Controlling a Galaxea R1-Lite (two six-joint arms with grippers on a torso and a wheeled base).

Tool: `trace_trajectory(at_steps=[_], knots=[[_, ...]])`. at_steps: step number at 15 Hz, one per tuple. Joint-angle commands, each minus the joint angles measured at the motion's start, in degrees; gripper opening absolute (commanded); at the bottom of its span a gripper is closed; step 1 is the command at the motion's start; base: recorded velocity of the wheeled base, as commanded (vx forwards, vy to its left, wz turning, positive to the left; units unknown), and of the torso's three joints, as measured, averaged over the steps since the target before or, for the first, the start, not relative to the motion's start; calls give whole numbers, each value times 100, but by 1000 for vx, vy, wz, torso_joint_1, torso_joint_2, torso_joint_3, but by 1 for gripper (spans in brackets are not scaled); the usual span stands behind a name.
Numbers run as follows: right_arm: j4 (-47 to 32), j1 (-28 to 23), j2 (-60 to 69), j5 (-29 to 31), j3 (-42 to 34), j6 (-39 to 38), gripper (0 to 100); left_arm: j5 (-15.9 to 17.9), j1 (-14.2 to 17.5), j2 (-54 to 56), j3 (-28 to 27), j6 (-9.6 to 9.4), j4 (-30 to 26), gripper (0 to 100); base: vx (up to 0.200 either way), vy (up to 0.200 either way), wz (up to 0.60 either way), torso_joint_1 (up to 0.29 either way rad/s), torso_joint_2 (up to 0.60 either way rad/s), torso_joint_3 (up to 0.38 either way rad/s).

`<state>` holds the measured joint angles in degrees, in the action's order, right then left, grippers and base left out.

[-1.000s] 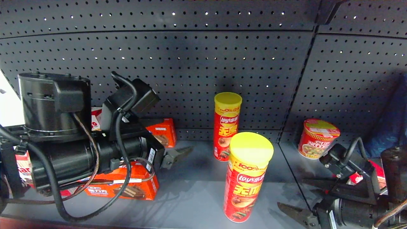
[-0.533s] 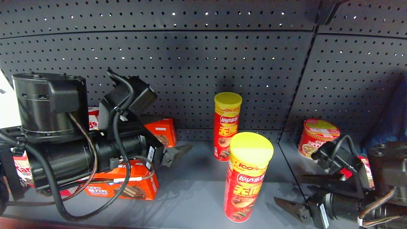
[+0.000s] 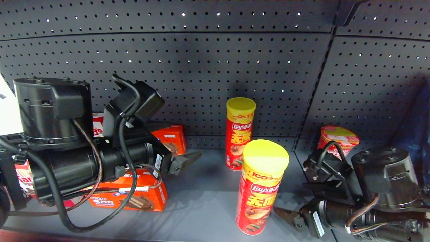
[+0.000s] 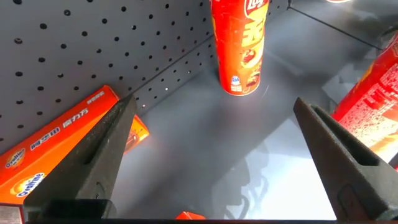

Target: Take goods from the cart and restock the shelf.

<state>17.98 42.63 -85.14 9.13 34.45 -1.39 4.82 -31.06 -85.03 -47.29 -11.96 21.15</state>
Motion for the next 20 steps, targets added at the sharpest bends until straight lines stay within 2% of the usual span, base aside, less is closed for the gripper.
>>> trace_trajectory(at_steps=[1,13,16,20], knots=[[12,70,-152,1,35,-10,100,2,12,-22,0,1,3,100,0,0,0,0,0,0],[215,298,-486,-25,194,-19,100,2,56,-31,9,9,3,100,0,0,0,0,0,0],[215,342,-495,-34,185,-19,100,2,56,-14,211,1,21,100,0,0,0,0,0,0],[223,342,-512,-43,185,-19,100,2,56,-14,220,1,21,100,0,0,0,0,0,0]])
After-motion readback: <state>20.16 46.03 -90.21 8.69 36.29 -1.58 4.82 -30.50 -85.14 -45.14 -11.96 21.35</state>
